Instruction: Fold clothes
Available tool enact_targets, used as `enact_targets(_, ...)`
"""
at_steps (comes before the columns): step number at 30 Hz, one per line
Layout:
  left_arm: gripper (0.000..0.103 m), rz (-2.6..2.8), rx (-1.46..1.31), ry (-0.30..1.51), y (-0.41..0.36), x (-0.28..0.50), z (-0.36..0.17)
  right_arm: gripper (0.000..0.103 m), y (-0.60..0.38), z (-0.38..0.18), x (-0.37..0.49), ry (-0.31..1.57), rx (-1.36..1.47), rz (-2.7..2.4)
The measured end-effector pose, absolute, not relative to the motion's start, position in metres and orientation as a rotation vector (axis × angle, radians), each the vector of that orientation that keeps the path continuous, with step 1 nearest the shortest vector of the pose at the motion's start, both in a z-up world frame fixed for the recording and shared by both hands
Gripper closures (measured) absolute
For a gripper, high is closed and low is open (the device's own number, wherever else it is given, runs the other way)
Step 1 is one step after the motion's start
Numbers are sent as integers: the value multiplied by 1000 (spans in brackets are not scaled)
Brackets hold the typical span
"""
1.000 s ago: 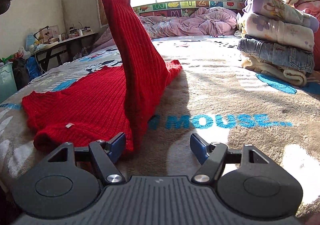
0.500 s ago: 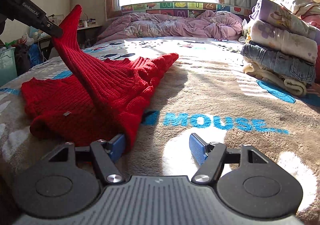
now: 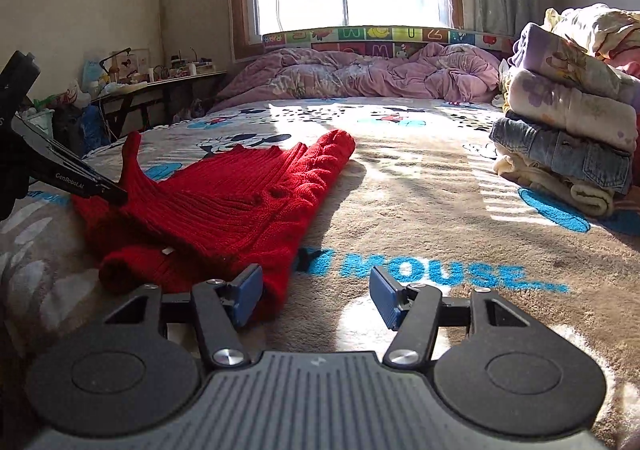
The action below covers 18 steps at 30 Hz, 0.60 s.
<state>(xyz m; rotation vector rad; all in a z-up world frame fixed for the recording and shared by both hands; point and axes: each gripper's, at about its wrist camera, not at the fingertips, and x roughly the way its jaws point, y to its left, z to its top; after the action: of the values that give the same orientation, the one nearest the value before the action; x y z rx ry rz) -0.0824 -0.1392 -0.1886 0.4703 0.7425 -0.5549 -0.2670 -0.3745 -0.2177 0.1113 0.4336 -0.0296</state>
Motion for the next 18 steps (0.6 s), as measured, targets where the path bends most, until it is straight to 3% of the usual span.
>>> enact_targets(4,95,-590,450,841,-133,-75,-192,51,-361,-215,-243,406,72,4)
enact_targets(5,87,-596,444,871,-131,-72,-190,52,-357,-215,-236,400,58,16)
enact_targets(6,68,-583,443,891,-129,-70,-187,52,-353,-215,-229,394,43,28)
enact_targets(8,53,-566,439,906,-122,-68,-173,52,-346,-216,-213,397,9,43)
enact_targets(14,53,-498,441,760,-122,-61,-115,53,-352,-215,-186,408,16,75)
enact_targets(18,53,-628,369,707,-161,-35,-99,53,-357,-212,-178,405,21,107)
